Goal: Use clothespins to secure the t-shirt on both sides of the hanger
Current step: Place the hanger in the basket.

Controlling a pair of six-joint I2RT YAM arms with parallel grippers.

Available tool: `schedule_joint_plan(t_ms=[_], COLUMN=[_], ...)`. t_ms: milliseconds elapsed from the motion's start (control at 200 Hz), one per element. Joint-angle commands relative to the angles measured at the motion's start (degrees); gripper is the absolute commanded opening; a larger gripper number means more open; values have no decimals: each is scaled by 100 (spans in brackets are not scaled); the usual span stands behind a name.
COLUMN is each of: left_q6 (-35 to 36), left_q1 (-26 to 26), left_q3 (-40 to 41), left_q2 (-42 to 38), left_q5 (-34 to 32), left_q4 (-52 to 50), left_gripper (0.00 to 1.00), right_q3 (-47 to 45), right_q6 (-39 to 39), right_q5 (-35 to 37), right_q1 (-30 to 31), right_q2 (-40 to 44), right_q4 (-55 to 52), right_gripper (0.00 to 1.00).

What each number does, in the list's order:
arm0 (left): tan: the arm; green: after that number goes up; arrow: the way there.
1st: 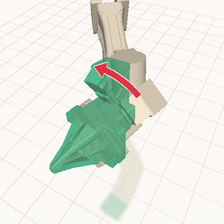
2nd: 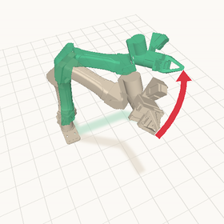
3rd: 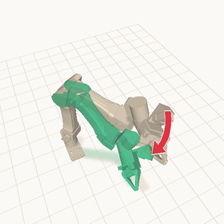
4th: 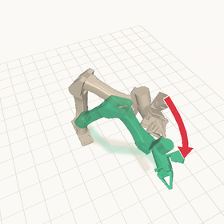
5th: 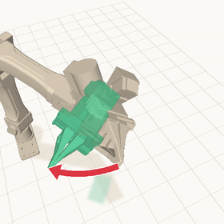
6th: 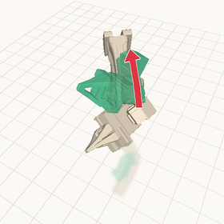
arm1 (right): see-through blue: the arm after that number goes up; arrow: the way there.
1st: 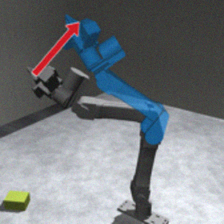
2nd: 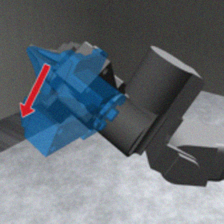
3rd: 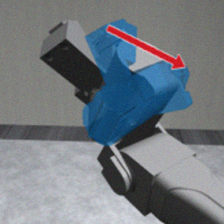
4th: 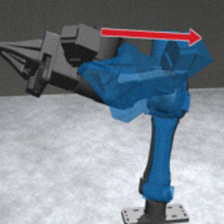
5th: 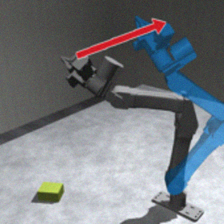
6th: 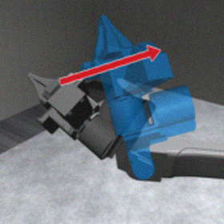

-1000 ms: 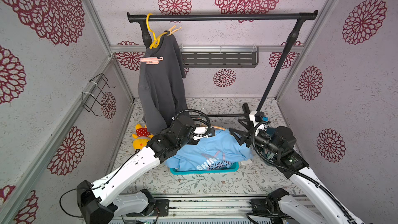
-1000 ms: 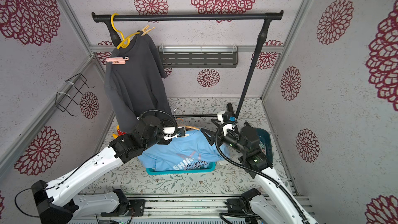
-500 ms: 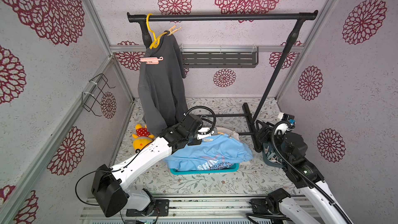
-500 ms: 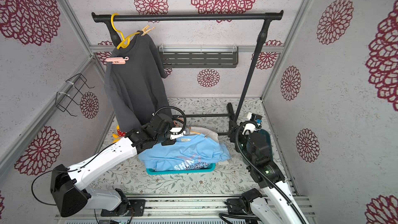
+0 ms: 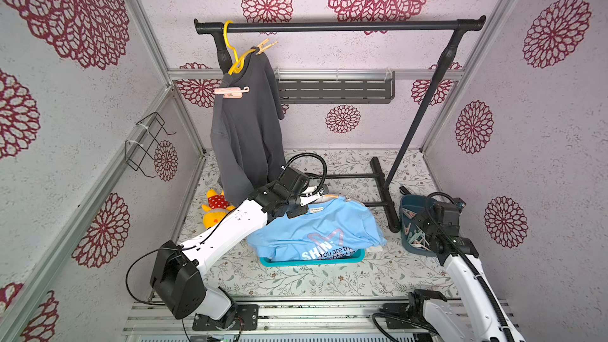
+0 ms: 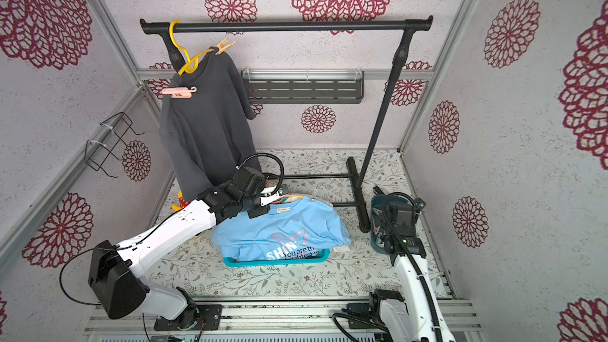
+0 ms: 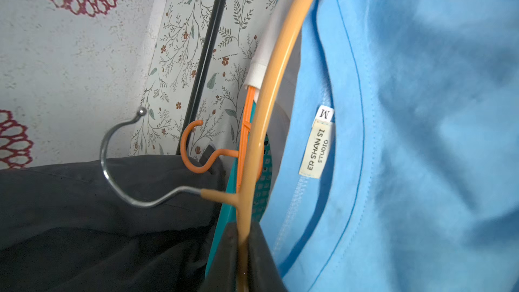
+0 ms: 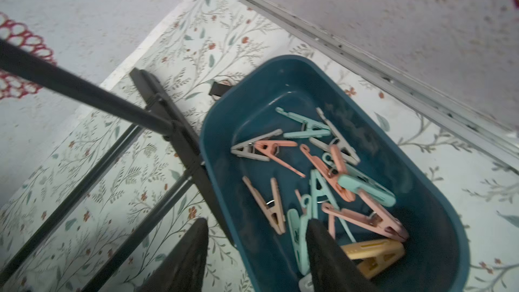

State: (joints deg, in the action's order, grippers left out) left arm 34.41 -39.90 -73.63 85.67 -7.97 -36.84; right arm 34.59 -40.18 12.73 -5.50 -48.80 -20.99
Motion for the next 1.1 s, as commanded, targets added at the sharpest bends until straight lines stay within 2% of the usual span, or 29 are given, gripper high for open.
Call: schedule_joint_plan(t_ms=[0, 65, 140, 220, 315, 375, 480, 595, 731, 816, 946, 1021, 1096], left_q6=[-321, -392, -690, -969, -1242, -1377, -1752, -2035, -2296, -2467, -2766, -2692, -2648], left_q1=[-4, -4, 4, 3, 8, 17, 59, 87, 96, 96, 105, 114, 114], left_q3=[-244, -317, -391, -394, -188, 124, 730, 1255, 1566, 1501, 1302, 1294, 1280], left_q2=[79, 104, 68, -42, -367, -681, -1267, -1816, -2152, -2104, -1921, -1853, -1817], left_q5=[106, 98, 117, 247, 335, 274, 192, 187, 493, 739, 602, 875, 868], left_q4=[-26, -134, -184, -278, -254, 21, 581, 1052, 1545, 1581, 1484, 1384, 1304], left_gripper=[17, 22, 46, 59, 65, 68, 79, 83, 84, 83, 79, 78, 78], right_q3=[30, 4, -77, -214, -194, -164, -136, -103, 7, 0, -49, -53, -28], right_q6=[-363, -350, -304, -244, -164, -106, -40, -68, -43, -49, -192, -218, -227], right_q5=[-217, -282, -311, -504, -763, -830, -1054, -1018, -960, -909, -917, -927, -943], right_q1=[-179, -270, -394, -598, -822, -915, -1006, -1014, -1014, -1018, -1016, -1008, -997], right_q2=[-56, -107, -108, -91, -197, -298, -533, -882, -1349, -1485, -1679, -1815, -1896], right_q4=[-85, -99, -12, 156, 113, 74, 60, 41, -33, 91, 372, 484, 526], right_gripper=[59, 59, 58, 58, 58, 58, 58, 58, 59, 58, 51, 45, 44])
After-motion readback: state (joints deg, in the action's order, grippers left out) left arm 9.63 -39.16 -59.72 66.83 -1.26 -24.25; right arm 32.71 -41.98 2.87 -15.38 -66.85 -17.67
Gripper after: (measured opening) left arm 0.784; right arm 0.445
